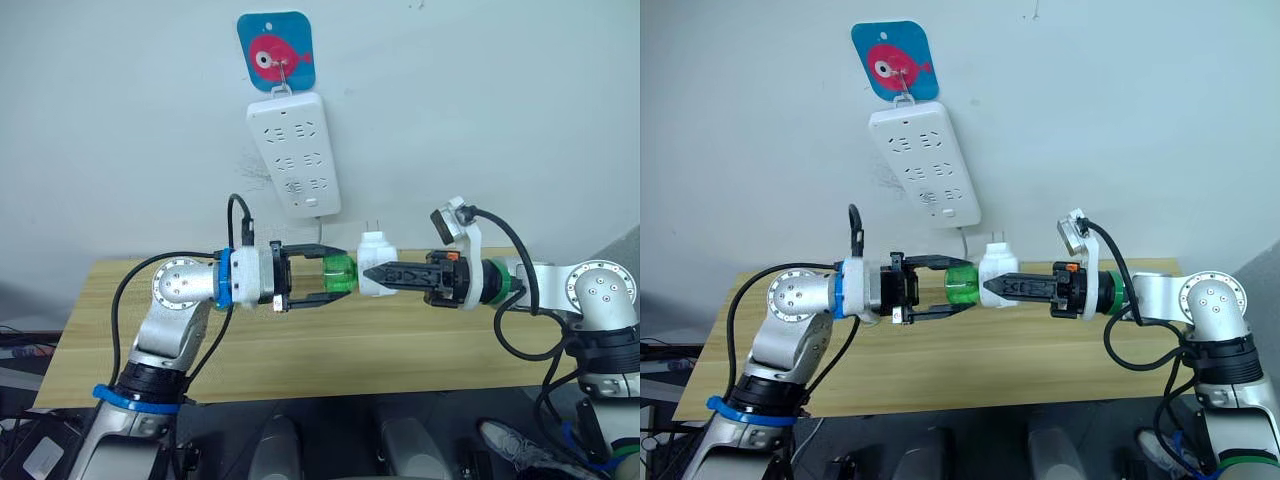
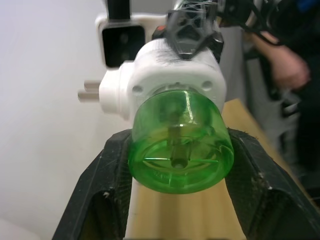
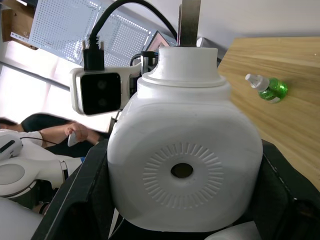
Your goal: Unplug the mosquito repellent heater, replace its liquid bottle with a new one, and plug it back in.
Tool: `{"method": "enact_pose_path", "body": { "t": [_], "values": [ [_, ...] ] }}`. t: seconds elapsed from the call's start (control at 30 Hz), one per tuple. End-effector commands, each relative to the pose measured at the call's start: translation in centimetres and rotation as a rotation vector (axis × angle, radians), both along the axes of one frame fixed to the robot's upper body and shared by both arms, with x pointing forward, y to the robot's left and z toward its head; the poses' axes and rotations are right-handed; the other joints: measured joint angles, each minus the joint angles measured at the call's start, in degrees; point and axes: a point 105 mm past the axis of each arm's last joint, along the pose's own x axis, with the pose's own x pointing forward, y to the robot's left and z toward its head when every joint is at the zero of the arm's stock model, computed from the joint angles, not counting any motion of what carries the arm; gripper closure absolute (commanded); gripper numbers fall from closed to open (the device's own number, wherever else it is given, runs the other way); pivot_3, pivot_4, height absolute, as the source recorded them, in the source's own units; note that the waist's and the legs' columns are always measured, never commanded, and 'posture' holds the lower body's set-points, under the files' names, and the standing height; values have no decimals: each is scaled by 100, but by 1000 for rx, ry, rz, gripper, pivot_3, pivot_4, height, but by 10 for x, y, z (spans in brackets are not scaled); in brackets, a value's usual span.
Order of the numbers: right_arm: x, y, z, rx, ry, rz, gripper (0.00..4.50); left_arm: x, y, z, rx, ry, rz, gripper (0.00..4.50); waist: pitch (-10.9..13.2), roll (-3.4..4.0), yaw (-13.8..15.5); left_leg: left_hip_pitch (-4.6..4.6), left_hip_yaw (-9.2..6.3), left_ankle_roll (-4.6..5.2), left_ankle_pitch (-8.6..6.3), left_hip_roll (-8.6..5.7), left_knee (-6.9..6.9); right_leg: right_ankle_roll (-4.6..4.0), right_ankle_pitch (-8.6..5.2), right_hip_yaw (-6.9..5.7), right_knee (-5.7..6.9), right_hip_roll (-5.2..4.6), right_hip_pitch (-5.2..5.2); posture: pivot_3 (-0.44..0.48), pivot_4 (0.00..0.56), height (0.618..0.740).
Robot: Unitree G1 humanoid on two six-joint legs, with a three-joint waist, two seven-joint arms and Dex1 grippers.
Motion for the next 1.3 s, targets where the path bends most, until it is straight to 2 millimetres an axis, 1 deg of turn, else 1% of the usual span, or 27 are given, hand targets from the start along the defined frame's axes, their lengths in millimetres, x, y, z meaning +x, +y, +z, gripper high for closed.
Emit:
{"method": "enact_pose_path", "body": {
  "t": [0.03, 0.1, 0.13, 0.23, 0.33, 0.47, 0.53, 0.57, 0.63, 0.7, 0.8, 0.93, 1.03, 1.13, 1.3],
  "values": [
    [-9, -3, 9, 6, -60, 32, 1455, 1, 16, -4, 53, 531, 33, 2264, 4, 2, -28, -1, -8, 0, 0, 0, 1, 0, 0, -5, 3, 1, 0, -121, 204, 725],
    [-10, -5, 8, 1, -61, 36, 1455, -5, 18, 5, 62, 664, -18, 2264, 8, 2, -44, -1, -14, 0, 0, 0, 0, 1, -1, -14, 3, 4, 0, -120, 203, 725],
    [-10, -5, 8, 0, -61, 37, 1455, -5, 17, 12, 43, 677, -29, 2264, 9, 5, -56, -1, -16, 0, 0, 1, 0, 1, -1, -17, 2, 5, 0, -122, 204, 725],
    [-10, -5, 8, 3, -61, 37, 1455, 0, 13, 20, 7, 645, -1, 2264, 10, 4, -87, -1, -12, 0, 0, 1, -2, 1, -1, -14, -4, 4, 0, -125, 203, 725],
    [-10, -5, 8, 6, -61, 32, 1455, 3, 14, 14, 20, 574, 38, 2264, 11, 3, -93, -1, -12, -1, 1, 3, -4, 0, -1, -14, -6, 4, 0, -128, 202, 725],
    [-10, -7, 7, 1, -57, 29, 1455, 0, 16, 1, 81, 441, 47, 896, 12, 5, -99, 3, -2, -2, 1, 4, -6, 0, -1, -5, -6, 4, 0, -128, 201, 725],
    [-9, -8, 7, 2, -57, 23, 1455, 1, 20, -9, 130, 286, 71, 244, 12, 5, -98, 4, 3, -2, 1, 4, -6, -1, -1, 1, -6, 4, -1, -129, 200, 725],
    [-9, -8, 7, 2, -58, 20, 1455, -1, 21, -14, 157, 234, 58, 0, 12, 5, -97, 4, 4, -2, 1, 4, -5, -1, -1, 2, -6, 4, -1, -131, 200, 725],
    [-8, -9, 8, 1, -59, 17, 1455, -3, 22, -16, 166, 25, 36, 0, 12, 6, -78, 4, 7, -2, 1, 4, -5, -1, -1, 5, -7, 3, -1, -131, 201, 725],
    [-8, -9, 7, 0, -59, 15, 1455, -3, 16, -7, 107, -165, 22, 0, 13, 5, -34, 4, 10, -2, 1, 3, -4, -1, -1, 6, -8, 1, -1, -130, 200, 725],
    [-9, -10, 7, -1, -58, 14, 1455, -6, 10, 3, 24, -324, 1, 0, 13, 4, 49, 0, 13, -1, 1, 0, 0, -1, 0, 7, -9, -2, -1, -130, 200, 725],
    [-8, -10, 8, -2, -59, 15, 1455, -9, 3, 4, -26, -373, -13, 0, 13, 4, 48, -1, 14, 0, 0, -1, -1, -1, 0, 7, -10, -3, -1, -131, 200, 725],
    [-8, -9, 8, -1, -60, 17, 1455, -8, 4, -2, -23, -372, -17, 0, 13, 4, 37, 0, 11, 0, 0, 0, -2, -1, 0, 5, -8, -2, -1, -131, 202, 725],
    [-9, -9, 8, 0, -60, 19, 1455, -7, 5, -6, -25, -359, -29, 537, 13, 4, 31, 0, 10, 0, 0, 0, -1, -1, 0, 5, -6, -1, -1, -132, 203, 725],
    [-9, -8, 8, 3, -60, 21, 1455, -8, 3, -1, -36, -368, -41, 2112, 13, 4, 29, 0, 9, 0, 0, 0, -1, -1, 0, 4, -6, -1, -1, -127, 204, 725]
  ]
}}
